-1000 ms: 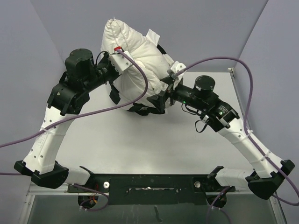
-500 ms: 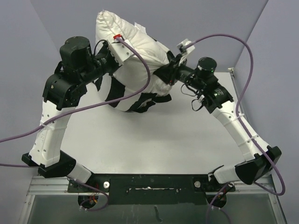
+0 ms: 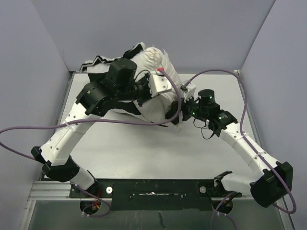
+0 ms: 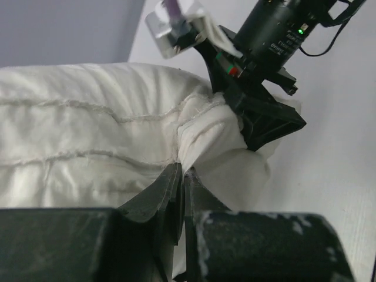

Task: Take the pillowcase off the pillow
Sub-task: Remove the pillow from the pillowcase.

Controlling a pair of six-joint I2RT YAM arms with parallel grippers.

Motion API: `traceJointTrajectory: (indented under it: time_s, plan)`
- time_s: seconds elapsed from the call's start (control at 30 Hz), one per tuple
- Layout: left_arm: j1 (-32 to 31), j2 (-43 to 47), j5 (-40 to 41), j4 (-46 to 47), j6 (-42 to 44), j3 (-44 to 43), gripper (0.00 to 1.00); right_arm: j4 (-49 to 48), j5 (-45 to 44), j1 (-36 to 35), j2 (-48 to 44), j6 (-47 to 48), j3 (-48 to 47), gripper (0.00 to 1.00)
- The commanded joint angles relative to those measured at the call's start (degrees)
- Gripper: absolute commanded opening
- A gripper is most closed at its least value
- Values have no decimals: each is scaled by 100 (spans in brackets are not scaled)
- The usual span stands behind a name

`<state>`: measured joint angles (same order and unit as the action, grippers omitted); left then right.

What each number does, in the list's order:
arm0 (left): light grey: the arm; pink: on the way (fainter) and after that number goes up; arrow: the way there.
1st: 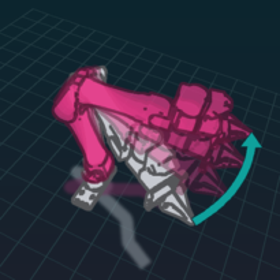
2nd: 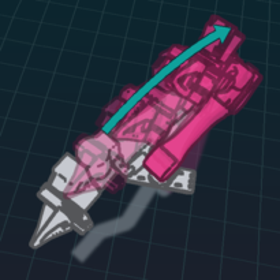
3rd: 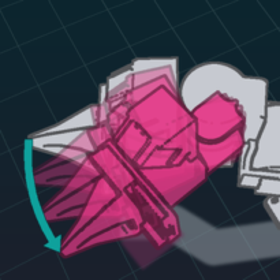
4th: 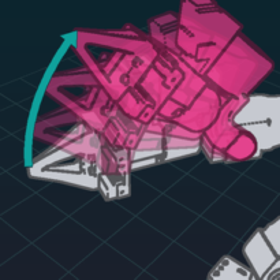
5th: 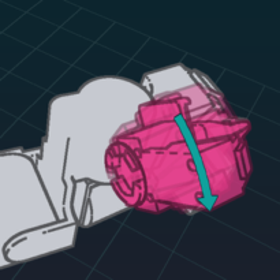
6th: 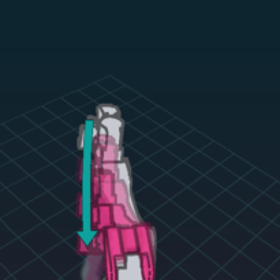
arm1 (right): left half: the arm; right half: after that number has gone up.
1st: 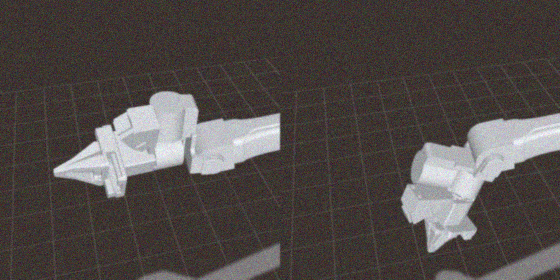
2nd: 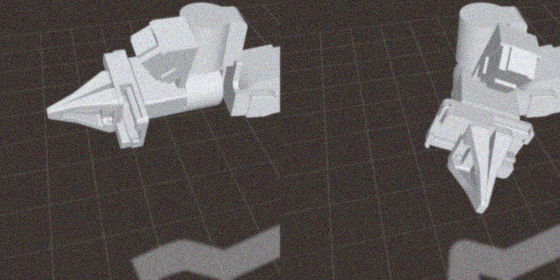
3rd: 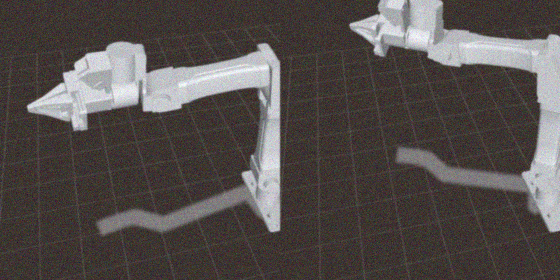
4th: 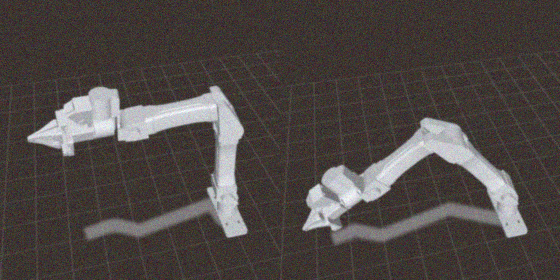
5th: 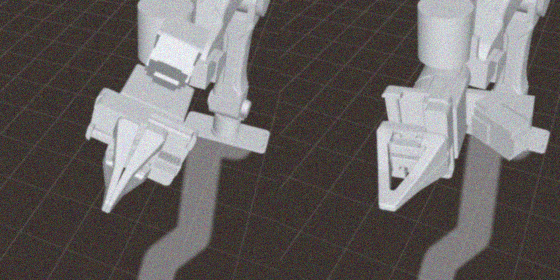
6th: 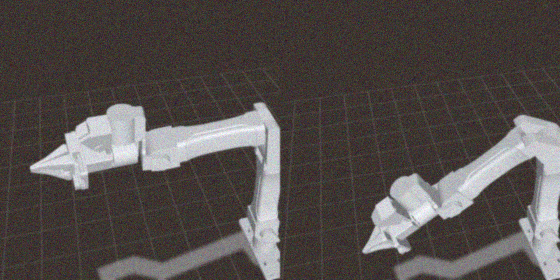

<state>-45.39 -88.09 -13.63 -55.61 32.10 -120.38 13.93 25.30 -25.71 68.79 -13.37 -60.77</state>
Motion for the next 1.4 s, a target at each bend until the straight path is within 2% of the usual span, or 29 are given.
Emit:
traceJointTrajectory:
  time_s: [0.0, 0.03, 0.23, 0.4, 0.53, 0.63, 0.9, 0.93, 0.97, 1.0, 1.03, 1.07, 1.13, 1.17, 1.23, 1.3, 1.37]
  plan:
    - [-513, 222, 20, 816, -134, 21, 0, 921, -969, -197, -784, 801, -112, 95]
    - [-563, 154, -14, 795, -213, -28, 0, 817, -985, -173, -974, 905, -307, 100]
    - [-608, 159, -207, 957, -667, 180, 0, 611, -30, -123, -1032, 1159, -1344, 98]
    - [-605, 471, -316, 1182, -956, 918, 0, -145, -19, -58, -1427, 679, -970, 98]
    - [-605, 662, -476, 1365, -1152, 1452, 0, -465, 117, -60, -1225, 180, -876, 98]
    - [-611, 716, -554, 1389, -1244, 1558, 0, -427, 152, -70, -1046, 106, -851, 98]
    - [-589, 969, -796, 1037, -1266, 1558, 0, -199, -417, -49, -516, -201, -575, 98]
    - [-588, 996, -833, 976, -1253, 1567, 0, -231, -457, -55, -430, -251, -507, 99]
    - [-574, 1020, -879, 899, -1233, 1573, 6, -321, -442, -62, -355, -307, -431, 98]
    - [-543, 1042, -931, 828, -1206, 1577, 12, -445, -302, -58, -265, -353, -347, 92]
    - [-509, 1060, -941, 769, -1178, 1598, 18, -556, -207, -59, -185, -382, -334, 84]
    - [-441, 1065, -966, 711, -1163, 1597, 27, -608, -96, -77, -70, -381, -353, 73]
    - [-46, 1033, -1096, 570, -1183, 1511, 59, -498, 34, -82, 217, -219, -582, 51]
    - [329, 949, -1236, 482, -1267, 1370, 67, -353, 69, -75, 317, -30, -732, 39]
    - [1482, 694, -1808, 263, -1477, 947, 72, -106, 133, -67, 404, 467, -920, 18]
    - [2608, 380, -2424, 142, -1412, 600, 77, -27, 302, -67, 371, 1009, -945, 4]
    - [3404, 110, -2657, 173, -957, 539, 79, 38, 558, -97, 303, 1550, -916, 0]
